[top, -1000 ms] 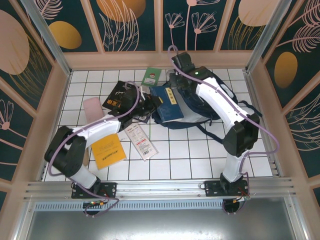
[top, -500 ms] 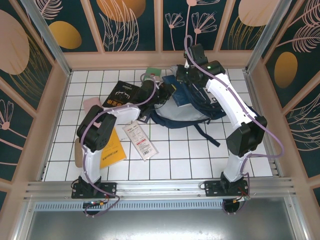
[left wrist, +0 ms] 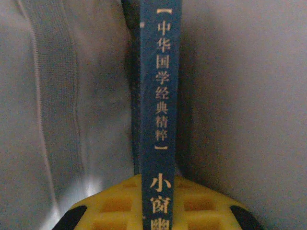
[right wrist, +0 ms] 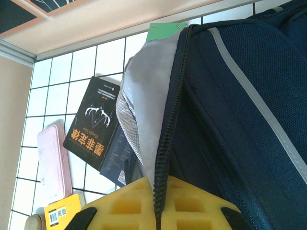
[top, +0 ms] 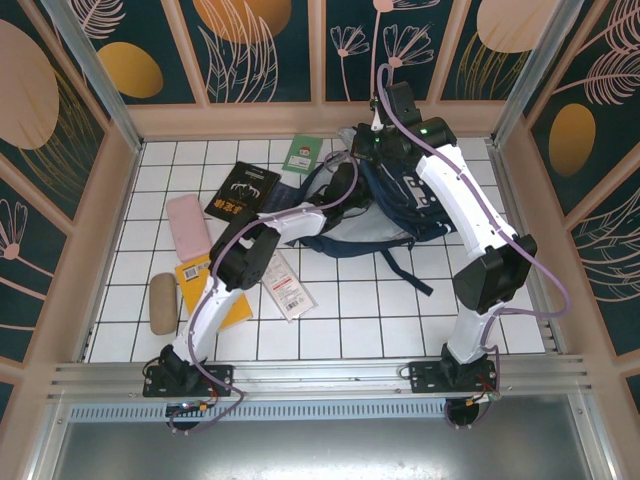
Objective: Pack books, pencil case, and school supplies into a backpack
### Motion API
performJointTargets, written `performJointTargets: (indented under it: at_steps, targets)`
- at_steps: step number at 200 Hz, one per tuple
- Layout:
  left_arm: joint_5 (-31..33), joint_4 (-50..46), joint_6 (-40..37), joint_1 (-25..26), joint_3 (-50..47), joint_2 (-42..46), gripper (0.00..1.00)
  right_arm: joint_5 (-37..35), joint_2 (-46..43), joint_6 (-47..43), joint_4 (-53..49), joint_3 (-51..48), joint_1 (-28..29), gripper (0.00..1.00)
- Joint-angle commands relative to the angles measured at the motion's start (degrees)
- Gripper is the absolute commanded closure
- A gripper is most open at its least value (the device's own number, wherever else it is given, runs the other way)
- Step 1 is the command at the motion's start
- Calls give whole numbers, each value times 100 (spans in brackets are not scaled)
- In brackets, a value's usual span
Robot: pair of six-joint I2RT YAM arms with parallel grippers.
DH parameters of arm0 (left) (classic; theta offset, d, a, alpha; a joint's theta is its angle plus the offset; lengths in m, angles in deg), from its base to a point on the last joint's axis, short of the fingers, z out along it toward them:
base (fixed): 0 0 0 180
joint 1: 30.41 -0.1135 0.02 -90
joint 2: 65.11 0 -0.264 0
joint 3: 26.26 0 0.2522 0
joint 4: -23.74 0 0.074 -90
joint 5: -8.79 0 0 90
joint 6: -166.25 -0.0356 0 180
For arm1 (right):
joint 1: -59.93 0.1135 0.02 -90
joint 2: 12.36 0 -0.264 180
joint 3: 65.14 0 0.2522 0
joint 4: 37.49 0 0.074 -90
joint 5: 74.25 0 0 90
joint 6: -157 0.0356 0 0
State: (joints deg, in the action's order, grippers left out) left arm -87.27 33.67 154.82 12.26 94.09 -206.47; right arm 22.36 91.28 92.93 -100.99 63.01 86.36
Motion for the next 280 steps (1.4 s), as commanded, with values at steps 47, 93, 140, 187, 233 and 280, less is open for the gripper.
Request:
performJointTargets:
  at_steps: [47,93,140,187,233,280]
  targets:
    - [405,-950,-281,54,1022,-548,86,200,-581,144,619,-134,-136,100]
    - [357,-1402,-612,39,795,-132,50,145,-700,118,709,-458,-256,100]
    - [567,-1935,-1085,39,219,701,22,104,-864,88,924,-923,-347,100]
    - [669,-1913,-968,-114,-966,1776,7,43,-937,44,1040,-1230,-398,100]
    - [443,-1803,-863,-353,-2049,2643,6,9,-854,-64,1140,-1445,-417,100]
    - [289,-1927,-879,-581,-2940,3418,7,-114,-906,-253,1201,-1734,-522,100]
